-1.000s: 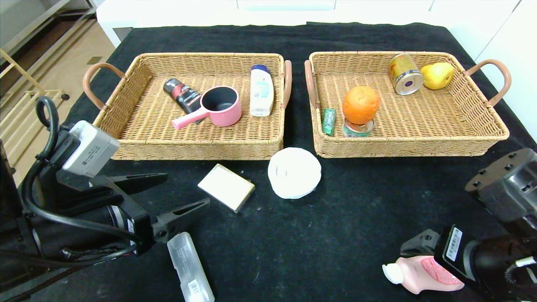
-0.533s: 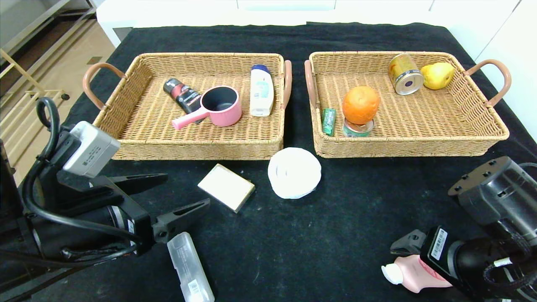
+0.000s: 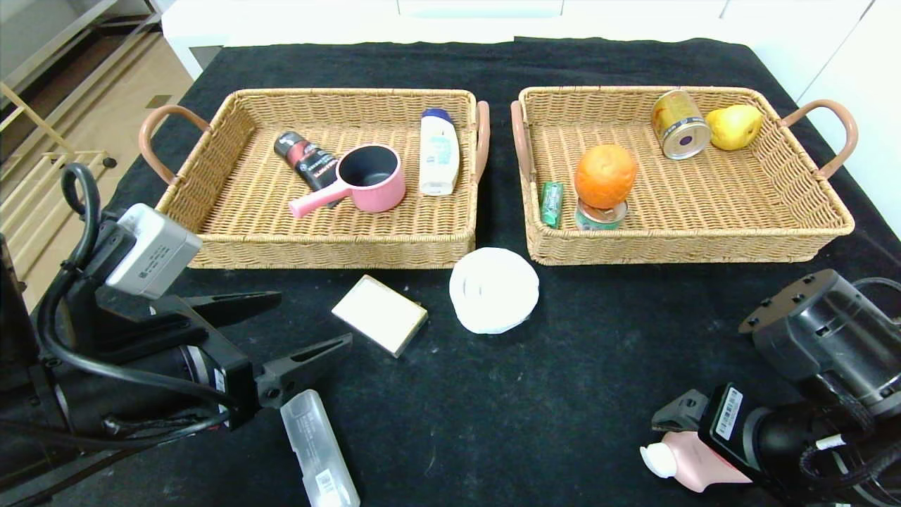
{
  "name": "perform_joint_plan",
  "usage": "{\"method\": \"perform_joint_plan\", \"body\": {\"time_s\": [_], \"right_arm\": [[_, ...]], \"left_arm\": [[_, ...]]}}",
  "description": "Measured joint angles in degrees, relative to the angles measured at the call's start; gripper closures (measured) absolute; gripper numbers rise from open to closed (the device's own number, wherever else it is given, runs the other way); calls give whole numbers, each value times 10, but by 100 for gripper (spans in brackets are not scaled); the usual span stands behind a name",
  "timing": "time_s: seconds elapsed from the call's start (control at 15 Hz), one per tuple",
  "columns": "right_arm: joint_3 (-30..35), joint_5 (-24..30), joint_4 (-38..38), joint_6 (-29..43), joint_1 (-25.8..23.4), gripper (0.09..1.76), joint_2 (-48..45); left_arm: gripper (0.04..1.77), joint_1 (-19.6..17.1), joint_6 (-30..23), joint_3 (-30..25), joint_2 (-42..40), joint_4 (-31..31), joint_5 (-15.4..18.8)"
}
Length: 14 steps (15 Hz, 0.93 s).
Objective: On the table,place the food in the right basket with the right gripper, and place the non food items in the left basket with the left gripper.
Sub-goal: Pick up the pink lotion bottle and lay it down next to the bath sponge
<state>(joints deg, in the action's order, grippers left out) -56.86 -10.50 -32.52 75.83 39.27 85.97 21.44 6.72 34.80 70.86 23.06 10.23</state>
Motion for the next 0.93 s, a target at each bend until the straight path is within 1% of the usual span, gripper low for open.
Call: {"method": "perform_joint_plan", "body": {"time_s": [0.4,0.47,0.6,0.73,0.8,0.93], "right_arm": [[0,-1,0,1,-1,14,13],[0,-1,0,2,-1,24,14],[0,0,0,2,-1,59,16],[0,0,0,2,-1,84,18],[0,1,0,2,-1,91,19],[0,1,0,2,-1,96,21]], "left_arm": [[9,0,0,0,0,0,0],[9,0,0,0,0,0,0],[9,0,0,0,0,0,0],[9,0,0,0,0,0,0],[9,0,0,0,0,0,0],[9,0,0,0,0,0,0]]}}
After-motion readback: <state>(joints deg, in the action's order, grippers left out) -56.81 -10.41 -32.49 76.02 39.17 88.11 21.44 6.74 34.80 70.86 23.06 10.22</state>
